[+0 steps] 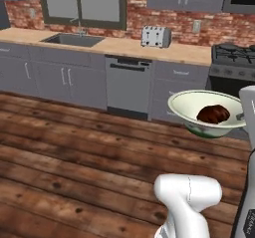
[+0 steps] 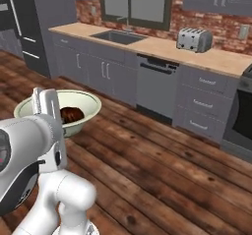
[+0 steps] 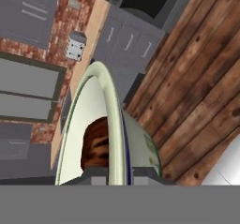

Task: Place one of the steaks on the plate and the other in the bowl. Then place the bowl in the fridge.

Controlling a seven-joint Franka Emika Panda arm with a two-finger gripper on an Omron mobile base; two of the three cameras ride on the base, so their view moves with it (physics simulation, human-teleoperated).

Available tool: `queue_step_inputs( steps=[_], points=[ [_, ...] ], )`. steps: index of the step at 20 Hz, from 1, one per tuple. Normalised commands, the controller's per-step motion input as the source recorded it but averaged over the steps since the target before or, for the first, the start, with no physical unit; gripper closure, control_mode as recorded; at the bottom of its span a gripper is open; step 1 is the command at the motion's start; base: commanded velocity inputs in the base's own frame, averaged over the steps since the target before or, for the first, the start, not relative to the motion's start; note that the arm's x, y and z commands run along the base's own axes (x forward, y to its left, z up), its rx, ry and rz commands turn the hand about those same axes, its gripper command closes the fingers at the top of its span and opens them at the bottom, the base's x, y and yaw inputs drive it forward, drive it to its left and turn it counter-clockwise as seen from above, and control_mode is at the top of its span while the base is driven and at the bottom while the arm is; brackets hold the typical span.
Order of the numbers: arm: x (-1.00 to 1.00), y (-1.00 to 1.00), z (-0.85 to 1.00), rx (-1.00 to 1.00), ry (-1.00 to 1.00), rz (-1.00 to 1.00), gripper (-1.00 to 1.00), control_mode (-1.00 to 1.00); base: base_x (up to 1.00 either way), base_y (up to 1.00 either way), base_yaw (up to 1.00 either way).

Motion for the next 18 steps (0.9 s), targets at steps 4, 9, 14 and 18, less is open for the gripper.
queue_step_inputs(
  steps=[4, 9, 14, 18],
  points=[
    [0.00, 0.00, 0.00, 0.00, 0.00, 0.00, 1.00, 1.00, 1.00, 0.98, -0.06],
    [0.00, 0.00, 0.00, 0.00, 0.00, 0.00, 1.00, 1.00, 1.00, -0.42, 0.16],
    [0.00, 0.00, 0.00, 0.00, 0.00, 0.00, 1.00, 1.00, 1.00, 0.21, 0.31],
    [0.00, 0.00, 0.00, 0.00, 0.00, 0.00, 1.00, 1.00, 1.00, 1.00, 0.06]
  ],
)
